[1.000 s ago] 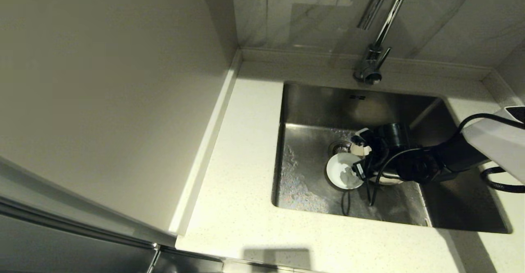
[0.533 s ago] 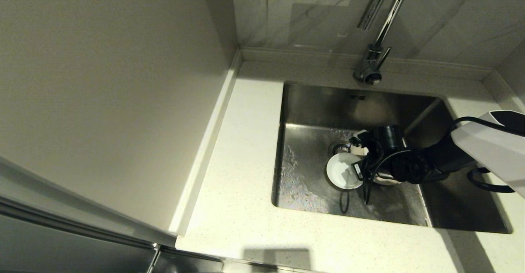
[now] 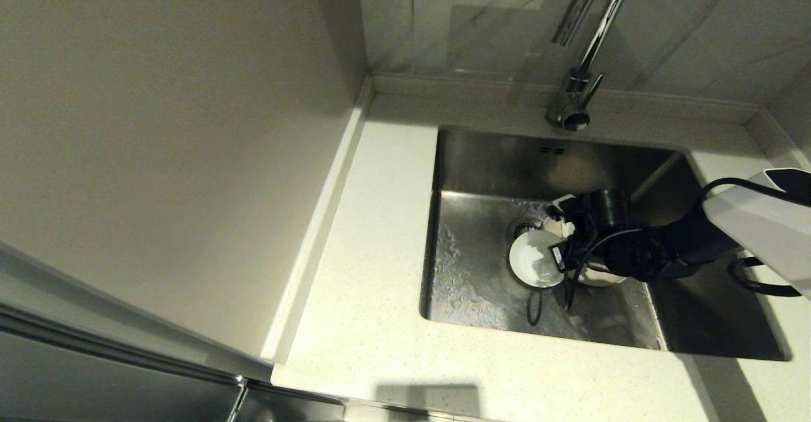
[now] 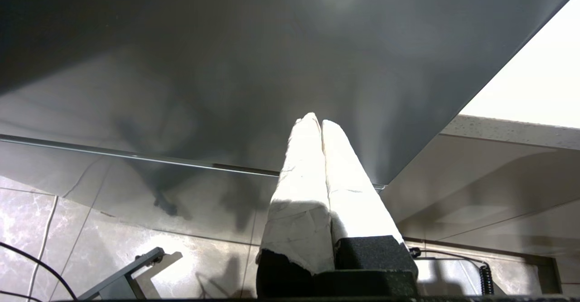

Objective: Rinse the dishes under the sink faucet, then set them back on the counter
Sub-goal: Put a bowl back to the table from the sink

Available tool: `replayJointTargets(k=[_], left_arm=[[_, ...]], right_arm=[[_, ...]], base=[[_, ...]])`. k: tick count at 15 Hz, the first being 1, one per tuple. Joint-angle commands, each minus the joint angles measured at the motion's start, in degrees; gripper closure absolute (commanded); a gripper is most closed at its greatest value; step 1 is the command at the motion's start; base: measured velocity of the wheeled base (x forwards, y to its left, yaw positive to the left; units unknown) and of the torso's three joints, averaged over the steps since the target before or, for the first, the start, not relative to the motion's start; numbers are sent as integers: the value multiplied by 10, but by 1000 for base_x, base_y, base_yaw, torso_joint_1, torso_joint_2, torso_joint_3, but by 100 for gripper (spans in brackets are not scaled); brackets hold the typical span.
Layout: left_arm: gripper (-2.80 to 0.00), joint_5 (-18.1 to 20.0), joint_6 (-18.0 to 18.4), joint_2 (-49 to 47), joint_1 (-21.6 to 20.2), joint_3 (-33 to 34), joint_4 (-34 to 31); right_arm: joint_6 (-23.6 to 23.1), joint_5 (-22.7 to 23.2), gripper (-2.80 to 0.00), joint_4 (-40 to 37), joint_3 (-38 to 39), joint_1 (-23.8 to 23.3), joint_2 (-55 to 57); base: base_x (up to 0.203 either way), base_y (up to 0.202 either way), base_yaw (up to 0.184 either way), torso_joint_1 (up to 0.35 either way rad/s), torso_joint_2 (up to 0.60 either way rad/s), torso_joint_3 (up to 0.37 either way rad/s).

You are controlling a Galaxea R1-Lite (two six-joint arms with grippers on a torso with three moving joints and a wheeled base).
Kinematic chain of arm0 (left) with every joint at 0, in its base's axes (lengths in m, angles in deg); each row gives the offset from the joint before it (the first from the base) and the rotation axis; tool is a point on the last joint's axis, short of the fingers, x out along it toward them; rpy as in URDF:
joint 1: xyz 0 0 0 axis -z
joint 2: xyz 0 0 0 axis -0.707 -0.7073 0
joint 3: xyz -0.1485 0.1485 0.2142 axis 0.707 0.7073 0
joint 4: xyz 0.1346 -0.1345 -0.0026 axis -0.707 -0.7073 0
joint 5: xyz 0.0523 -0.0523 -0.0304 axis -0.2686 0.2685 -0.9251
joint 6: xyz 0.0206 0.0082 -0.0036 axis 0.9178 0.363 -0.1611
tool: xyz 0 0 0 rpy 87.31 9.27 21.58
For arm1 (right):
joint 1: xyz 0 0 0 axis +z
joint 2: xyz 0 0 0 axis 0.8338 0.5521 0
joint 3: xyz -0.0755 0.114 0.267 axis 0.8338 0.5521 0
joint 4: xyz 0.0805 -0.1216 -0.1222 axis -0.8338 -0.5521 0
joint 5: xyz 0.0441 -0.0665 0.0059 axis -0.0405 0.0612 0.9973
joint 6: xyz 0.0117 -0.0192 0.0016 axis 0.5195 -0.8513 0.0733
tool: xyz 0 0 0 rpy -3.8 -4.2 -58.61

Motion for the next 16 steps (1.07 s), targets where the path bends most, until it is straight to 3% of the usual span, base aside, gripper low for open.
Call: replayJointTargets(k=[1,9,16], left_arm=[[0,0,0,2,0,0,0],[0,0,0,2,0,0,0],[0,0,0,2,0,0,0]], right_arm=[[-1,-14,0,19,1,-8,-10],[-6,-25,0,58,90,-56,-200],[-148,-32,0,508,159,-130,-328]], base=[[0,0,0,0,0,0],[0,0,0,0,0,0],[0,0,0,0,0,0]])
